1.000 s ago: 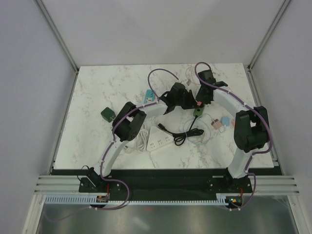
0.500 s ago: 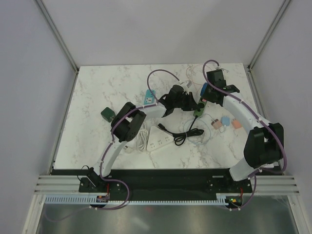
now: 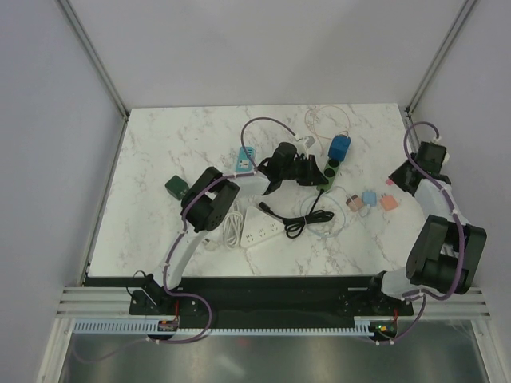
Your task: Pull the plug off the socket
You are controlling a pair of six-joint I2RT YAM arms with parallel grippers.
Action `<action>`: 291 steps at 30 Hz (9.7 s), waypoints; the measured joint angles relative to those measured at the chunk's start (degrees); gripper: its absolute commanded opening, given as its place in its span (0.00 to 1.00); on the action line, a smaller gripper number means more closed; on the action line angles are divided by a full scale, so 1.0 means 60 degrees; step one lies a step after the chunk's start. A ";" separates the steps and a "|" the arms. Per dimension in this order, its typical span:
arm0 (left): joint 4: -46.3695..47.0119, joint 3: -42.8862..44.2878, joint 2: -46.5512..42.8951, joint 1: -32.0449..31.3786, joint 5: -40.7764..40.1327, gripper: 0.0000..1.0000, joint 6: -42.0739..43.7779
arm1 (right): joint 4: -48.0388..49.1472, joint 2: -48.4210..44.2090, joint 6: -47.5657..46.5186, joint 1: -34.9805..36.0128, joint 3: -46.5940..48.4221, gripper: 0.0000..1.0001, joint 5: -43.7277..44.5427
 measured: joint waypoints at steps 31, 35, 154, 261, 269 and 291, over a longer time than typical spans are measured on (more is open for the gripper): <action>0.1555 0.0062 0.0616 0.0182 0.0998 0.20 -0.1002 | 0.3224 0.0943 0.0936 -0.1089 -0.2033 0.98 -0.2543; 0.1504 0.0069 0.0616 0.0182 0.1035 0.20 -0.0951 | 0.2160 0.0142 0.0601 -0.0601 -0.1661 0.98 -0.1581; -0.5639 0.7621 0.3140 0.0066 -0.2310 0.02 -0.0011 | -0.0295 0.5115 0.0747 0.4583 0.4954 0.00 0.3799; -0.4892 0.6025 0.2510 0.0073 -0.0073 0.02 -0.0259 | 0.5690 0.1053 0.2044 0.2109 -0.1942 0.00 -0.1173; -0.4943 0.6025 0.2510 0.0109 -0.0047 0.02 -0.0259 | 0.5490 0.1093 0.2149 0.2051 -0.1905 0.00 -0.1290; -0.4951 0.6124 0.2510 0.0022 -0.0033 0.02 -0.0262 | 0.3989 0.0958 0.1206 0.1865 -0.1115 0.00 -0.1840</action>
